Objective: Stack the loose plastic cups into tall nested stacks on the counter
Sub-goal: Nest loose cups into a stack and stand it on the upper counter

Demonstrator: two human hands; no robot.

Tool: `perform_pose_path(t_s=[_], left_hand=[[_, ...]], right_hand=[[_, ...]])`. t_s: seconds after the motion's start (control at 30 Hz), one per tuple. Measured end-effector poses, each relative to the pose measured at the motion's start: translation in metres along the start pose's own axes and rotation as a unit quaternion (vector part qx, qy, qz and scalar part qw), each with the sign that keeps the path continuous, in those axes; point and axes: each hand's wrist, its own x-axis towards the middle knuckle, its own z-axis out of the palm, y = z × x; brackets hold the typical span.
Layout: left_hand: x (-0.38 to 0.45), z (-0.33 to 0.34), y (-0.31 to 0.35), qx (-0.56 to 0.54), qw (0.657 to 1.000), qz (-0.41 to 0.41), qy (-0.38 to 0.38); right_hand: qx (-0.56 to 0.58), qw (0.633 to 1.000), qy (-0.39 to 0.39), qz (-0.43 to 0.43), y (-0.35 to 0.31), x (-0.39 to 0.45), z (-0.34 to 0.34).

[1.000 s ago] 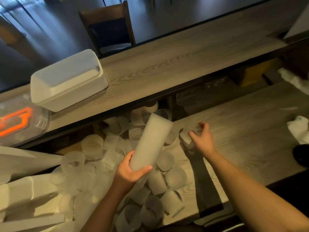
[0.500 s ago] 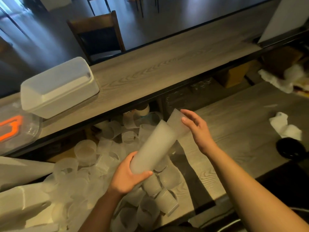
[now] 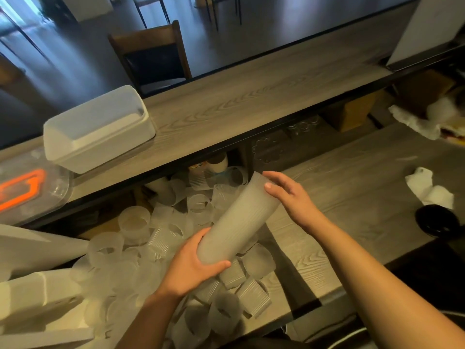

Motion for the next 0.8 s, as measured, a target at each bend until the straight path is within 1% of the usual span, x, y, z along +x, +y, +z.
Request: perform_pose_path(t_s=[0.13, 0.27, 0.43, 0.5, 0.6, 0.73, 0.8], left_hand=[[-0.003, 0.003, 0.003, 0.019, 1.0, -0.002, -0.012], [-0.009, 0.006, 0.004, -0.012, 1.0, -0.014, -0.008], [-0.018, 0.004, 0.003, -0.129, 0.99, -0.052, 0.02], [-0.023, 0.003, -0.001, -0.178, 0.982, -0.061, 0.033], [-0.029, 0.001, -0.008, -0.216, 0.973, -0.063, 0.054], [-0.035, -0.002, -0.018, -0.205, 0.976, -0.052, 0.057], [-0.04, -0.004, -0.021, -0.194, 0.979, -0.043, 0.049]], right_hand=[[-0.023, 0.998, -0.055, 0.023, 0.003, -0.009, 0.015], [0.013, 0.997, -0.066, 0.048, 0.0, -0.01, 0.014], [0.043, 0.997, 0.0, 0.061, 0.01, -0.008, 0.023], [0.04, 0.996, 0.01, 0.077, 0.021, -0.01, 0.028], [-0.013, 0.994, -0.007, 0.11, 0.044, -0.019, 0.033], [-0.057, 0.983, -0.025, 0.175, 0.071, -0.032, 0.036], [-0.105, 0.97, -0.03, 0.219, 0.079, -0.039, 0.039]])
